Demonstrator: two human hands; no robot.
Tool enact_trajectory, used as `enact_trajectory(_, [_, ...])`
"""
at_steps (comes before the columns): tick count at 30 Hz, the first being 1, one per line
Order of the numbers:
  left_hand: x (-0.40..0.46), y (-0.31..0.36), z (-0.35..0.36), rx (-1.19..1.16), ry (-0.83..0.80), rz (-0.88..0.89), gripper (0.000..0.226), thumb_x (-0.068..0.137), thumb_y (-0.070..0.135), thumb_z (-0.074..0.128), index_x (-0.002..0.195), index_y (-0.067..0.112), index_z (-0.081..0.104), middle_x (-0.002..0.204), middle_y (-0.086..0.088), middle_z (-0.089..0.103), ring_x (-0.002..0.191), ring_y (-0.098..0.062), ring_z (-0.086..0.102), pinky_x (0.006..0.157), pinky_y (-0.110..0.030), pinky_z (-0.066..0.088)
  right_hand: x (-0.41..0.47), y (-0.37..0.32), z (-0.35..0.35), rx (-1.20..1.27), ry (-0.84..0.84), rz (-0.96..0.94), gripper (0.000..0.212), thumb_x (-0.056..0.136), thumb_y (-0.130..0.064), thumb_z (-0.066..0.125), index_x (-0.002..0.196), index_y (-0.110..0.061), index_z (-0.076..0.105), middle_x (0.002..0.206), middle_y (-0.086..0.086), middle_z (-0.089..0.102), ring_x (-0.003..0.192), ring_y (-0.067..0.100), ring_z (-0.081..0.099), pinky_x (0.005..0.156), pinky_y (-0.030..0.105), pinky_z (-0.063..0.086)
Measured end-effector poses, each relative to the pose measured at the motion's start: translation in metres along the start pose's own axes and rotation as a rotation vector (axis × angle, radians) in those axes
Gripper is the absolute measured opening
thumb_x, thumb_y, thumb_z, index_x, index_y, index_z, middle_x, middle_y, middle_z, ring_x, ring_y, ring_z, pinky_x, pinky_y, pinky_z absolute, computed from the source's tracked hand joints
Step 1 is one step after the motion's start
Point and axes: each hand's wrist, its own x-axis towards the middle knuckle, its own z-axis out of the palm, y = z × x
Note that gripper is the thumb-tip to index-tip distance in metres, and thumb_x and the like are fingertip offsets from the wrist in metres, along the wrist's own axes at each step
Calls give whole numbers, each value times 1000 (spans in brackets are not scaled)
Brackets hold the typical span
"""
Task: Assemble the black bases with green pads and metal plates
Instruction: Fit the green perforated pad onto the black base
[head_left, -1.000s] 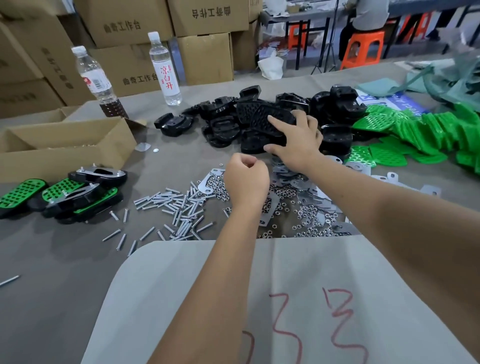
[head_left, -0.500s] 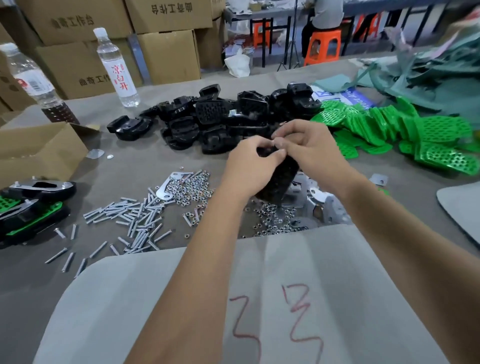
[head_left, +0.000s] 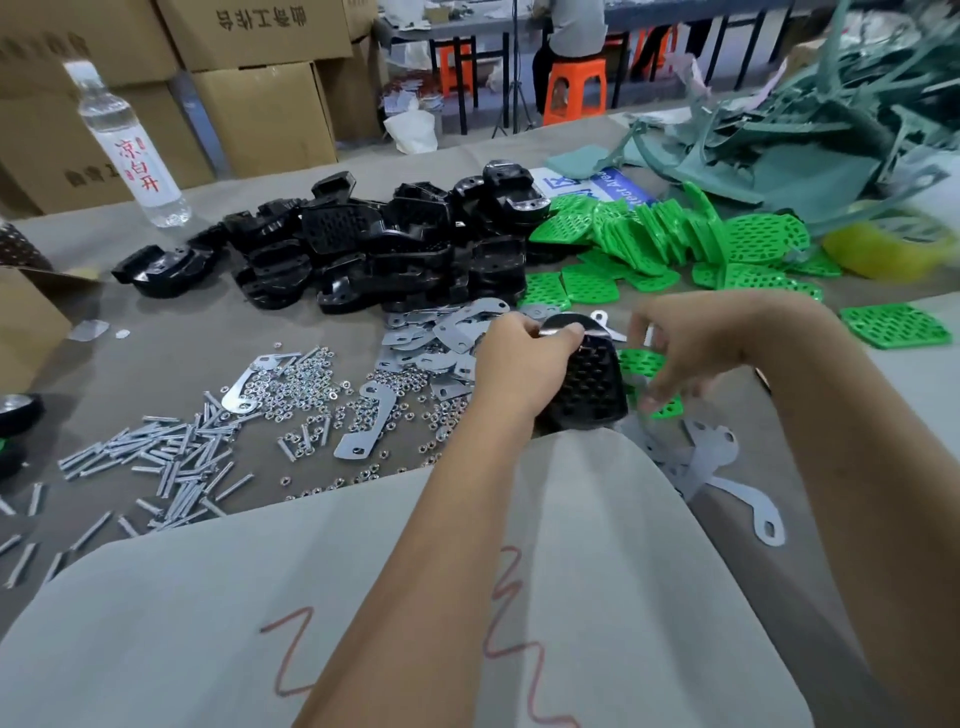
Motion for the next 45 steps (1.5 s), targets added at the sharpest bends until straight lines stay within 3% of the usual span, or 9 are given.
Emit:
enact_trajectory(8, [3, -2, -9, -211, 192, -90, 28, 90, 30, 75, 97, 10, 56, 99, -9, 65, 90, -31, 64, 79, -40, 53, 11, -6, 17, 810, 607, 11, 53, 70, -36, 96, 110, -11, 70, 74, -2, 54, 61, 14, 49, 56, 28, 42])
enact_trajectory(13, [-3, -7, -35, -426, 166, -172, 11, 92, 9, 68, 102, 11, 63, 106, -16, 72, 102, -38, 71, 90, -61, 59, 9, -36, 24, 831, 1034, -47, 42, 89, -45, 79, 68, -23, 50, 64, -6, 37, 59, 11, 31, 57, 26, 27])
enact_trajectory(18, [-12, -19, -77, -445, 195, -175, 10, 95, 7, 68, 104, 5, 66, 99, -16, 76, 87, -31, 74, 84, -56, 63, 4, -81, 32, 770, 1186, -182, 35, 103, -40, 61, 96, -7, 55, 81, 5, 59, 73, 20, 49, 69, 36, 36])
enact_trajectory(22, [-21, -34, -117, -361, 367, -145, 23, 86, 16, 80, 82, 11, 58, 92, -24, 74, 85, -40, 75, 69, -49, 64, -8, -142, 49, 1583, 559, -605, 21, 111, -34, 47, 101, -16, 45, 82, 16, 73, 58, 30, 69, 57, 41, 58])
enact_trajectory(26, [-32, -49, -148, -400, 499, -82, 26, 88, 10, 77, 84, 14, 51, 84, -10, 65, 72, -26, 66, 69, -48, 64, -10, -170, 72, 1981, -297, -608, 77, 100, -74, 29, 101, -2, 59, 88, 20, 64, 63, 27, 57, 63, 35, 50])
enact_trajectory(30, [-37, -55, -159, -469, 424, -45, 17, 89, 1, 70, 99, 10, 58, 94, -15, 68, 77, -28, 69, 77, -53, 64, -11, -176, 89, 2222, -581, -730, 58, 104, -62, 34, 102, -7, 50, 94, 16, 54, 72, 24, 42, 70, 35, 39])
enact_trajectory(35, [-37, -52, -158, -447, 347, -44, 28, 82, 5, 65, 108, 3, 73, 105, -24, 73, 94, -36, 71, 92, -62, 58, -14, -180, 90, 2183, -589, -775, 66, 104, -60, 37, 124, 0, 58, 94, 14, 52, 75, 22, 41, 73, 32, 37])
enact_trajectory(40, [-31, -56, -160, -560, 324, -23, 23, 91, -5, 58, 110, -3, 70, 90, -17, 71, 80, -28, 69, 69, -40, 62, -17, -180, 89, 2163, -496, -743, 71, 106, -52, 34, 147, 4, 49, 96, 12, 52, 81, 20, 44, 78, 30, 40])
enact_trajectory(45, [-28, -54, -159, -642, 321, -10, 15, 88, -7, 58, 90, 5, 68, 79, -15, 70, 68, -26, 70, 59, -40, 61, -15, -187, 93, 1836, 203, -599, 8, 105, -4, 54, 100, -9, 59, 96, 10, 66, 85, 23, 70, 80, 46, 58])
